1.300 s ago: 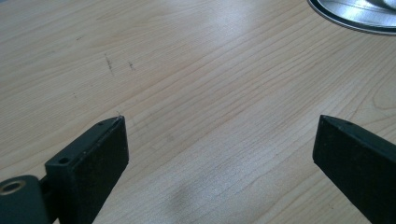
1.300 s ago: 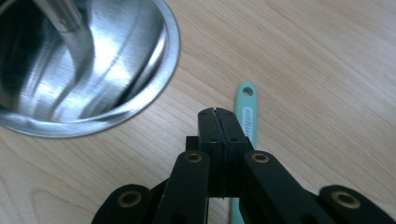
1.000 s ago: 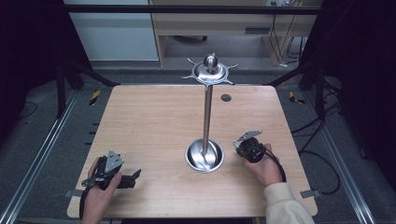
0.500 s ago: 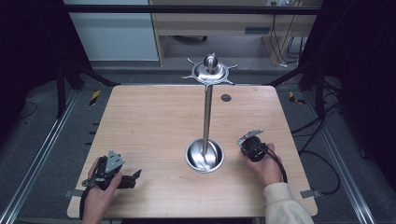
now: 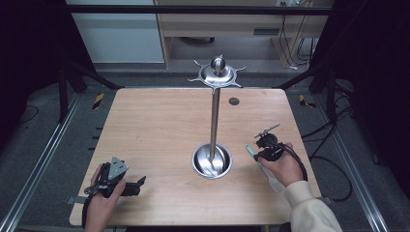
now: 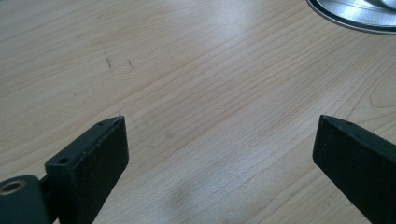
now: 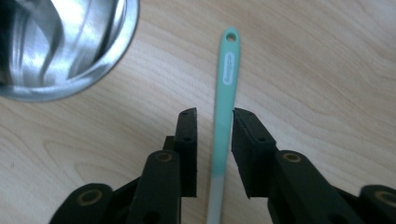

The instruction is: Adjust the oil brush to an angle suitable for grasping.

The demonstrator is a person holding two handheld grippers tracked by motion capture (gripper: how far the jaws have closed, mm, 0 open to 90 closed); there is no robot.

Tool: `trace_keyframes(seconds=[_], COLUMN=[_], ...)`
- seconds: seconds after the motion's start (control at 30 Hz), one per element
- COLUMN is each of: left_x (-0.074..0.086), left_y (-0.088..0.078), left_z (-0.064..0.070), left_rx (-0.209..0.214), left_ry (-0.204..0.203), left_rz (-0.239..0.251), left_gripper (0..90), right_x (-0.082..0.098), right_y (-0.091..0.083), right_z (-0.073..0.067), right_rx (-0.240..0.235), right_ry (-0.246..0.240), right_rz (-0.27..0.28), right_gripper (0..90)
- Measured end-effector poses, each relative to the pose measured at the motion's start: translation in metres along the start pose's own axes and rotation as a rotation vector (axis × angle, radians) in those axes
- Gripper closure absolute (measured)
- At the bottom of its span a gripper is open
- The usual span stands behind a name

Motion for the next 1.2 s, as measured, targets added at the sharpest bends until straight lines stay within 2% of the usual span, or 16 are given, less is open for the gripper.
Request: trace_keyframes(seconds=[0.03,0.07,0.13,0.2,0.37,0.4,0.53,0.83,1.2], left_x=[0.0,0.0,0.0,-0.001,0.0,0.0,0.0,0.0,0.0], left_y=[0.0,0.0,0.0,0.0,0.0,0.0,0.001,0.001,0.001], left_z=[0.0,0.0,0.001,0.002,0.002,0.002,0.002,0.001,0.001], left_rx=[0.0,0.0,0.002,0.005,0.006,0.006,0.006,0.006,0.006], left_ry=[0.0,0.0,0.001,0.003,0.005,0.005,0.006,0.004,0.004], left_rz=[0.0,0.001,0.002,0.001,-0.001,-0.002,-0.003,-0.002,-0.002], left_gripper=[3.2,3.1,3.1,3.1,3.2,3.2,3.1,3.1,3.2], right_x=[0.0,0.003,0.005,0.01,0.017,0.02,0.022,0.026,0.026], right_y=[0.0,0.0,0.0,0.003,0.007,0.008,0.013,0.018,0.021], right_z=[0.0,0.003,0.004,0.007,0.008,0.008,0.005,0.006,0.007], right_rx=[0.0,0.0,0.001,-0.005,-0.01,-0.013,-0.026,-0.023,-0.023], right_ry=[0.0,0.006,0.011,0.013,0.019,0.027,0.029,0.031,0.04], right_rz=[0.0,-0.037,-0.054,-0.105,-0.149,-0.171,-0.195,-0.233,-0.248], right_gripper=[70.4,69.1,68.7,68.3,67.8,67.9,69.1,72.9,77.1])
Point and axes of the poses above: each handheld gripper's, and its own axes: y roughly forward along the jaws, x roughly out of its underside, z roughly to its right, the point moved 8 cm from there along y, roughly forward along the jaws, and after that the axes turned 8 degrees about z, right-handed, at the moved point
